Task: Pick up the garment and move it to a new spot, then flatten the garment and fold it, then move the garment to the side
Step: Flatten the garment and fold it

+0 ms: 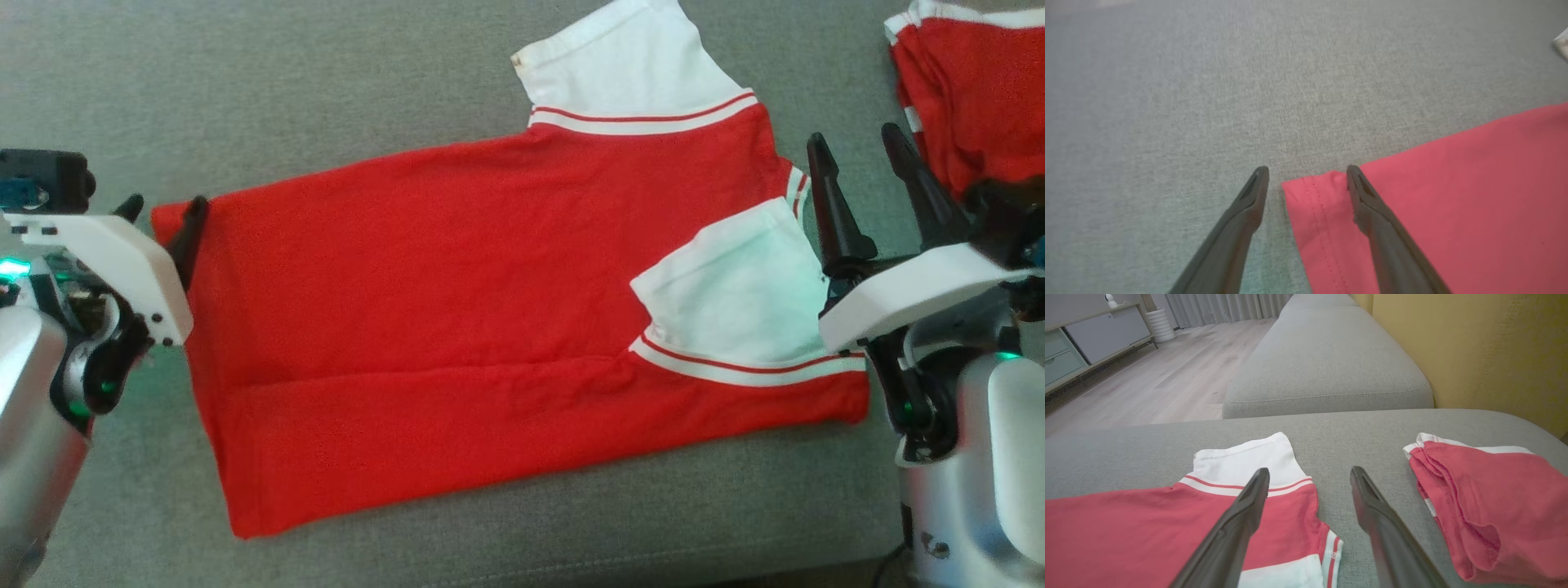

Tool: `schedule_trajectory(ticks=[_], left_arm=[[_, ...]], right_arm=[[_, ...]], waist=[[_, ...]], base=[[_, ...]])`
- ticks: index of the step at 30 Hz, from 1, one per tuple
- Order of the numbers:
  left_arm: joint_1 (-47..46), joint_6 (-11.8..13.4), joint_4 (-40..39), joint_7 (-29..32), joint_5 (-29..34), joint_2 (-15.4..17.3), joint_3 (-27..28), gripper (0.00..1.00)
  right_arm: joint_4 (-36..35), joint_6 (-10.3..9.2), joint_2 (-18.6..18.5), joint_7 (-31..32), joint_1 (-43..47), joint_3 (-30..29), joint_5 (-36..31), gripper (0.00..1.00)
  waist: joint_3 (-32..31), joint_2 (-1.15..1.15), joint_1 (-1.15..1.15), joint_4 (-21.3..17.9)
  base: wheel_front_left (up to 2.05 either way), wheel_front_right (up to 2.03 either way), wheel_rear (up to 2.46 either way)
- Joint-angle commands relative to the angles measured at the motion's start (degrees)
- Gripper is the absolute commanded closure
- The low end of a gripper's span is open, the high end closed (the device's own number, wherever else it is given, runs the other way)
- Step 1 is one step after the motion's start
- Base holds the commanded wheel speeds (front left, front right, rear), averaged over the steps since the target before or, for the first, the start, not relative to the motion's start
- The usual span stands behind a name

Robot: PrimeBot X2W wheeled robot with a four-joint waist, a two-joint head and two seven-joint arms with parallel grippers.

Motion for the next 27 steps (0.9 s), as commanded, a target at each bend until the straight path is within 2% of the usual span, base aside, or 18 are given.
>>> schedule_trajectory(ticks=[1,10,11,12,13,14,21,27], left_arm=[[-2.76,-0.15,-0.95,0.28,-0.54,2.99,2.34,0.00],[0.21,-0.48,-1.68,3.45,-2.72,4.32,1.84,0.00],[0.53,-0.28,-1.86,3.14,-2.75,4.33,1.94,0.18],[0.85,-0.05,-2.01,2.73,-2.91,4.19,2.12,0.53],[1.14,0.06,-2.18,2.30,-3.20,3.95,2.35,0.81],[1.36,0.14,-2.41,1.69,-3.42,3.71,2.61,1.00],[1.71,0.33,-4.50,-3.02,-2.62,2.33,3.22,1.00],[1.29,1.13,-8.37,-7.90,-1.52,-0.07,3.71,1.00]], right_arm=[[-1.84,0.42,-0.61,-0.48,-1.51,1.45,-0.01,0.00],[-0.90,0.42,-0.88,-1.13,-1.27,1.70,0.59,0.00],[-0.82,0.42,-0.87,-1.18,-1.30,1.72,0.64,0.00],[-0.72,0.42,-0.87,-1.22,-1.38,1.73,0.67,0.00],[-0.64,0.42,-0.86,-1.23,-1.48,1.79,0.68,0.00],[-0.57,0.42,-0.85,-1.23,-1.61,1.91,0.75,0.00],[0.70,0.42,-2.66,0.37,-4.37,2.39,0.32,0.00],[6.54,0.42,-4.88,4.86,-14.76,2.50,-1.78,0.00]], waist=[[0.60,0.00,-0.01,-0.58],[1.01,0.00,-0.01,-0.98],[1.05,0.00,-0.01,-0.93],[1.10,0.00,-0.01,-0.89],[1.14,0.00,-0.01,-0.85],[1.17,0.00,-0.01,-0.77],[0.30,0.00,-0.01,1.09],[0.66,0.00,-0.01,4.85]], base=[[0.00,0.00,0.00],[0.00,0.00,0.00],[0.00,0.00,0.00],[0.00,0.00,0.00],[0.00,0.00,0.00],[0.00,0.00,0.00],[0.00,0.00,0.00],[0.00,0.00,0.00]])
